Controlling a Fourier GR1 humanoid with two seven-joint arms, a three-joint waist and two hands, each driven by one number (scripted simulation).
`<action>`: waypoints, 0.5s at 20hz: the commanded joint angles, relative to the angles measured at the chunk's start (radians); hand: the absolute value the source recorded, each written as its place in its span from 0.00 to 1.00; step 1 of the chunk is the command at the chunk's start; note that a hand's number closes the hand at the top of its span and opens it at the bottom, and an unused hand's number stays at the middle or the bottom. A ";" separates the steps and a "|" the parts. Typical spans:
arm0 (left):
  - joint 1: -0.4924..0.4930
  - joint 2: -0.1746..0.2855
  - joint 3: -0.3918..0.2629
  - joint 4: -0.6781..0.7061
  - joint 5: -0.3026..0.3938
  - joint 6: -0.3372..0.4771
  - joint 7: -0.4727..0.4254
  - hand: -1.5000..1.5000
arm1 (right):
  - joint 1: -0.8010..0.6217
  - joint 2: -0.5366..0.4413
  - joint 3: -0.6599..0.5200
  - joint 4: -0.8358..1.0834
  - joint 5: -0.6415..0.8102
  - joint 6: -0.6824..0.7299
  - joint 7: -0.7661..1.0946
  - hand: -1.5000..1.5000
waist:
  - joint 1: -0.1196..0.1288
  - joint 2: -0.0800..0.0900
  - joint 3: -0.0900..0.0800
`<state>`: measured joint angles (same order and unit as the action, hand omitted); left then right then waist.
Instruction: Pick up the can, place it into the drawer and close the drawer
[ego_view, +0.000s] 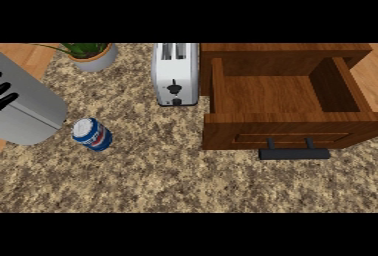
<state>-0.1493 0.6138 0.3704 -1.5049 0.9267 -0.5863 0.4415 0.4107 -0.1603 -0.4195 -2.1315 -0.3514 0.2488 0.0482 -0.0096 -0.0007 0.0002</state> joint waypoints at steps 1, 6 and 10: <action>-0.032 -0.016 -0.006 0.037 -0.006 0.005 0.025 0.00 | 0.048 0.047 -0.021 0.028 0.016 0.062 -0.052 0.00 | 0.002 0.000 0.000; -0.111 -0.082 -0.064 0.040 -0.089 0.104 0.029 0.00 | 0.022 0.025 -0.075 0.004 -0.043 0.075 0.002 0.00 | -0.001 0.000 0.000; -0.090 -0.122 -0.081 0.073 -0.158 0.068 -0.011 0.00 | 0.026 -0.020 -0.176 0.015 -0.129 0.122 0.023 0.00 | 0.000 0.000 0.000</action>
<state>-0.2211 0.5160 0.3115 -1.4311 0.8014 -0.5478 0.4185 0.4211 -0.1488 -0.5045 -2.1462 -0.4070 0.3151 0.0826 -0.0092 -0.0004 -0.0001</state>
